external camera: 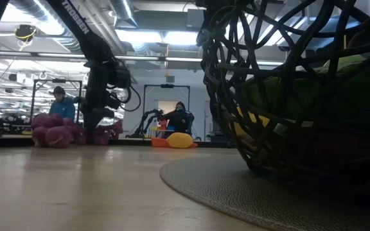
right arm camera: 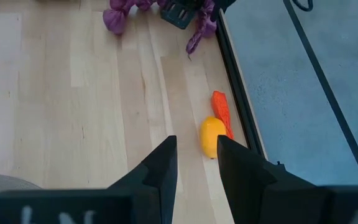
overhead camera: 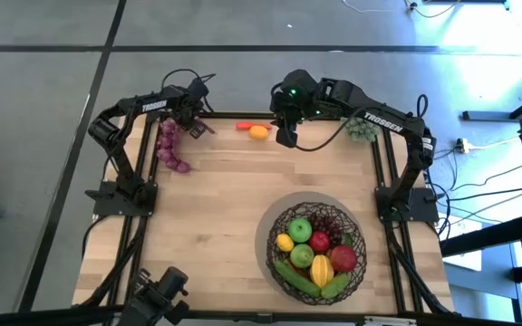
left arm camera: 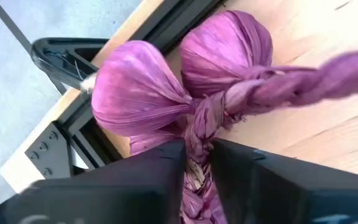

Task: Build produce basket
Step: Put the purple garlic into the wire basket

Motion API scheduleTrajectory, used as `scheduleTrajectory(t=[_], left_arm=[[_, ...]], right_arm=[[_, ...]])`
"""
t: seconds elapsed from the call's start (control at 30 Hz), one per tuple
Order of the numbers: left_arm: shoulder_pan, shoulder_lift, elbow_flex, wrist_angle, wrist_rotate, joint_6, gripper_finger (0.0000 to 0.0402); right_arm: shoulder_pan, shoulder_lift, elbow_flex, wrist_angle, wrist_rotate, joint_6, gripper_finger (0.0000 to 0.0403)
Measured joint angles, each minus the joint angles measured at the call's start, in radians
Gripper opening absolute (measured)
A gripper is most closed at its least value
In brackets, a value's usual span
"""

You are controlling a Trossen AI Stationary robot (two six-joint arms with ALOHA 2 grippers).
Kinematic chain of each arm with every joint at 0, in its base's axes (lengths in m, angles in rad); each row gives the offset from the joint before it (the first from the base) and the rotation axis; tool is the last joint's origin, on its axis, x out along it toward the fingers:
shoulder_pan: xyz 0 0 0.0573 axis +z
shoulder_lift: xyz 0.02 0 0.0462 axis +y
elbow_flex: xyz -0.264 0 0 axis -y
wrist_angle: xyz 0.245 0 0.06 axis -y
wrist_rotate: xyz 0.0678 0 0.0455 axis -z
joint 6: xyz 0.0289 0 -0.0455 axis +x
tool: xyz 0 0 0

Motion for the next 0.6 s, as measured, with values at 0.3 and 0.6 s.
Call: scheduleTrajectory(t=[0.3, 0.6], left_arm=[[-0.002, 0.002, 0.043, -0.048, 0.012, -0.015, 0.0006], [-0.062, 0.002, 0.164, -0.170, 0.009, -0.026, 0.0002]], right_arm=[[0.000, 0.000, 0.000, 0.000, 0.000, 0.000, 0.0111], [0.001, -0.047, 0.002, -0.023, -0.008, -0.001, 0.0111]])
